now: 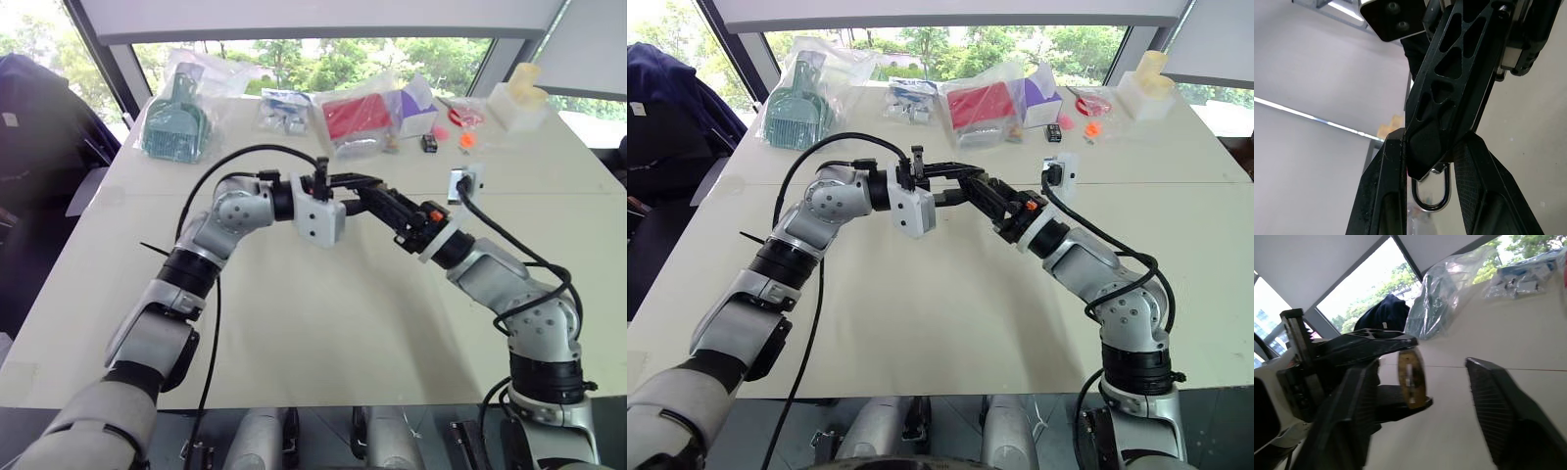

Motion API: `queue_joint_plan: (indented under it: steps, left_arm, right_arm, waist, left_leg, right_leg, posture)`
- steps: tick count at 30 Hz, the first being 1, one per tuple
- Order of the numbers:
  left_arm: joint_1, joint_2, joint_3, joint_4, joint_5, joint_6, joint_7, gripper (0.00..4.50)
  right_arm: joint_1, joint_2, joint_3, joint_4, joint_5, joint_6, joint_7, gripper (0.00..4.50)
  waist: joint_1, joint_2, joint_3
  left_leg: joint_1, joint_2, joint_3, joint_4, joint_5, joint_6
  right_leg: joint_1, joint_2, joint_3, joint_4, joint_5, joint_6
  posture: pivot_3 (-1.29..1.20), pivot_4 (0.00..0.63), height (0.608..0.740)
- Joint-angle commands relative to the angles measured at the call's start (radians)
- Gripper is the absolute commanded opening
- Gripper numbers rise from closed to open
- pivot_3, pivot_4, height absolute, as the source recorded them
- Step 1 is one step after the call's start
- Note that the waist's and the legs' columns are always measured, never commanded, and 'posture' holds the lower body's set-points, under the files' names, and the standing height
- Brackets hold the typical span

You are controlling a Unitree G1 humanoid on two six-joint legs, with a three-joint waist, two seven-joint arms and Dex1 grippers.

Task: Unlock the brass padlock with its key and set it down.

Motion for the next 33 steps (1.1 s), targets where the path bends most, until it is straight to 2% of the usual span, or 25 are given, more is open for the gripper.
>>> queue_joint_plan:
  steps: [1, 2, 3, 12, 14, 17, 20, 23, 25, 33]
  left_arm:
    - [-0.013, 0.008, 0.014, -0.019, -0.018, -0.015, 0.007, 0.71]
    - [-0.014, 0.01, 0.015, -0.014, -0.016, -0.017, 0.008, 0.71]
    - [-0.015, 0.011, 0.015, -0.01, -0.015, -0.019, 0.008, 0.71]
    - [-0.035, 0.016, 0.017, 0.017, -0.008, -0.011, 0.017, 0.71]
    - [-0.034, 0.019, 0.015, 0.015, -0.022, 0.02, -0.005, 1.77]
    - [-0.026, 0.028, 0.019, 0.001, -0.07, 0.088, -0.053, 3.11]
    - [-0.009, 0.046, 0.038, -0.048, -0.202, 0.307, -0.186, 4.42]
    - [-0.02, 0.044, 0.106, -0.115, -0.381, 0.62, -0.267, 4.42]
    - [-0.033, 0.041, 0.134, -0.124, -0.418, 0.711, -0.281, 4.42]
    - [-0.032, 0.004, 0.161, -0.098, -0.425, 0.784, -0.301, 4.42]
  right_arm:
    - [-0.002, 0.001, -0.039, -0.024, 0.019, 0.004, -0.009, 0.92]
    - [0.002, 0.0, -0.041, -0.027, 0.022, 0.007, -0.01, 0.37]
    - [0.004, 0.0, -0.044, -0.029, 0.023, 0.011, -0.011, 0.05]
    - [0.024, -0.023, -0.045, -0.04, 0.005, 0.045, 0.0, 0.06]
    - [0.024, -0.024, -0.042, -0.038, -0.001, 0.047, 0.003, 0.06]
    - [0.023, -0.026, -0.042, -0.036, -0.009, 0.051, 0.007, 0.06]
    - [0.022, -0.029, -0.045, -0.034, -0.015, 0.057, 0.009, 0.06]
    - [0.019, -0.035, -0.053, -0.027, -0.019, 0.061, 0.015, 0.06]
    - [0.015, -0.039, -0.058, -0.02, -0.02, 0.061, 0.017, 0.06]
    - [-0.015, -0.032, -0.062, -0.01, -0.017, 0.063, 0.015, 0.06]
  waist:
    - [0.0, 0.0, 0.0]
    - [0.0, 0.0, 0.0]
    - [0.0, 0.0, 0.0]
    - [0.0, 0.0, 0.0]
    - [0.0, 0.0, 0.0]
    - [0.0, 0.0, 0.0]
    - [-0.001, 0.0, 0.0]
    - [-0.005, 0.0, 0.0]
    - [-0.004, 0.0, 0.0]
    - [-0.001, 0.0, 0.0]
  left_leg:
    - [0.0, 0.0, 0.0, 0.0, 0.0, 0.0]
    - [0.0, 0.0, 0.0, 0.0, 0.0, 0.0]
    - [0.0, 0.0, 0.0, 0.0, 0.0, 0.0]
    - [0.0, 0.0, 0.0, 0.0, 0.0, 0.0]
    - [0.0, 0.0, 0.0, 0.0, 0.0, 0.0]
    - [0.0, 0.0, 0.0, 0.0, 0.0, 0.0]
    - [0.0, 0.0, 0.0, 0.0, 0.0, 0.0]
    - [0.0, 0.0, 0.0, 0.0, 0.0, 0.0]
    - [0.0, 0.0, -0.001, 0.0, 0.0, 0.0]
    - [0.0, -0.001, -0.001, 0.0, 0.003, -0.005]
  right_leg:
    - [0.0, 0.0, 0.0, 0.0, 0.0, 0.0]
    - [0.0, 0.0, 0.0, 0.0, 0.0, 0.0]
    - [0.0, 0.0, 0.0, 0.0, 0.0, 0.0]
    - [0.0, 0.0, 0.0, 0.0, 0.0, 0.0]
    - [0.0, 0.0, 0.0, 0.0, 0.0, 0.0]
    - [0.0, 0.0, 0.0, 0.0, 0.0, 0.0]
    - [0.0, 0.0, 0.0, 0.0, 0.0, 0.0]
    - [0.0, 0.0, 0.0, 0.001, 0.0, 0.0]
    - [0.0, 0.0, 0.0, 0.001, 0.0, 0.0]
    - [0.001, 0.001, 0.0, 0.0, 0.0, 0.0]
  posture:
    - [0.0, 0.15, 0.735]
    - [0.0, 0.15, 0.735]
    - [0.0, 0.15, 0.735]
    - [0.0, 0.15, 0.735]
    - [0.0, 0.15, 0.735]
    - [0.0, 0.15, 0.735]
    - [0.0, 0.15, 0.735]
    - [0.0, 0.15, 0.735]
    - [0.0, 0.15, 0.735]
    - [0.0, 0.15, 0.735]
